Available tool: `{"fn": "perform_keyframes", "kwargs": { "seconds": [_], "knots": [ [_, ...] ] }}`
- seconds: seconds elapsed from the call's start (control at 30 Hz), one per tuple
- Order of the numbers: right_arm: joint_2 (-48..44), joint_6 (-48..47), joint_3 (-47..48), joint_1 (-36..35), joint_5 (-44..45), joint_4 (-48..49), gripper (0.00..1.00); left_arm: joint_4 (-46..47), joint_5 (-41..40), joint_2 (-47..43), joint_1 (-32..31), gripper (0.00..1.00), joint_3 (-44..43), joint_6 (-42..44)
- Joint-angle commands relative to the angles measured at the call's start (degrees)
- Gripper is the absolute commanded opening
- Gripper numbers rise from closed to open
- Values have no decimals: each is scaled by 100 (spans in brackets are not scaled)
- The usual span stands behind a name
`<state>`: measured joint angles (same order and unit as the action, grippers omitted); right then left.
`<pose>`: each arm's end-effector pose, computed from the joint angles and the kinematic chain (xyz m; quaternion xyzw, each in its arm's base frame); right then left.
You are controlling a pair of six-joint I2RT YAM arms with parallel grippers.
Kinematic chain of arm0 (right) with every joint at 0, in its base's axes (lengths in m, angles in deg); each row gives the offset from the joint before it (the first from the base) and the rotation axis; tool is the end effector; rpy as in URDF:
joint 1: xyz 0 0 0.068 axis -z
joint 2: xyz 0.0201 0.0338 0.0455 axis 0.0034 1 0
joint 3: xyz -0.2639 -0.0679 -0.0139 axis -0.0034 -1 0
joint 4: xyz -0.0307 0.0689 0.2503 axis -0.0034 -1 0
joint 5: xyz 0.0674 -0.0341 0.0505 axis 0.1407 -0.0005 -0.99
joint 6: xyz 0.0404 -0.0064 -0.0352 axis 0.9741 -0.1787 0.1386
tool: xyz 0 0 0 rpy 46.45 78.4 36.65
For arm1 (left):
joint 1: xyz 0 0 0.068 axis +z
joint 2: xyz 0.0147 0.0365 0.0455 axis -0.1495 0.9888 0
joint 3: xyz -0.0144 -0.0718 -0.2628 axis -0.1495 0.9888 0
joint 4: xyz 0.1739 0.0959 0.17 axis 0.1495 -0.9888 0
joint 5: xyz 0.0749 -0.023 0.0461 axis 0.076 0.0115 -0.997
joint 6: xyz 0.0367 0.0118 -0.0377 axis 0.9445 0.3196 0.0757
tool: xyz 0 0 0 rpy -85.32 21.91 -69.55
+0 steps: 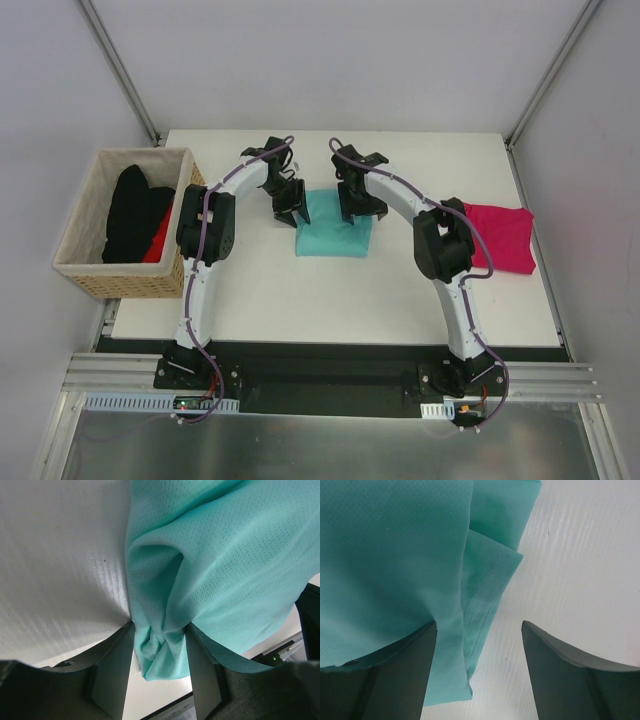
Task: Fold and stack the t-shirts
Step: Smooth out wrinkles on the folded tshirt
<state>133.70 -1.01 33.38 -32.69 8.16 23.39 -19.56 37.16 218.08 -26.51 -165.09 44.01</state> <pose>0.4132 0.2499 0.1988 -0.1939 0.9514 -0.0874 0.2226 0.4602 -0.1659 0.1605 0.0000 0.9556 -0.2801 0.0918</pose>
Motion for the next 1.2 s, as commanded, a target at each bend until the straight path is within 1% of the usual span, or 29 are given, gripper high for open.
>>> {"fn": "perform_keyframes", "kwargs": {
  "seconds": [0.0,0.1,0.23,0.47,0.57,0.63,0.67,0.73,0.77,0.93,1.03,1.07,1.1,1.13,1.17],
  "knots": [
    [-18,145,-152,23,-130,101,72,-123,42,43,42,45,-37,-22],
    [-44,250,-300,32,-174,127,68,-132,42,52,42,45,-11,-40],
    [-114,329,-511,41,-174,233,67,-141,33,52,42,45,25,-49],
    [-307,575,-1003,146,-428,636,66,-149,-28,-53,42,45,86,-40],
    [-299,637,-1057,164,-490,699,62,-150,-37,-88,42,45,121,-48],
    [-299,663,-1066,173,-490,725,54,-150,-46,-115,42,45,165,-49],
    [-299,681,-1075,173,-508,734,47,-150,-46,-124,42,45,174,-57],
    [-299,716,-1083,182,-508,725,42,-141,-46,-141,42,45,209,-57],
    [-290,725,-1110,173,-508,734,37,-149,-55,-150,42,45,218,-57],
    [-325,795,-1259,173,-490,769,31,-158,-81,-203,42,45,306,-66],
    [-360,839,-1373,173,-508,804,20,-158,-108,-229,33,44,350,-75],
    [-352,874,-1391,182,-508,796,15,-158,-108,-247,33,44,359,-75],
    [-360,883,-1426,182,-516,813,10,-150,-90,-238,33,35,367,-75],
    [-360,892,-1461,173,-508,813,3,-150,-47,-229,33,29,350,-49],
    [-378,901,-1479,182,-508,813,1,-150,-20,-212,33,21,359,-49]
  ]
}}
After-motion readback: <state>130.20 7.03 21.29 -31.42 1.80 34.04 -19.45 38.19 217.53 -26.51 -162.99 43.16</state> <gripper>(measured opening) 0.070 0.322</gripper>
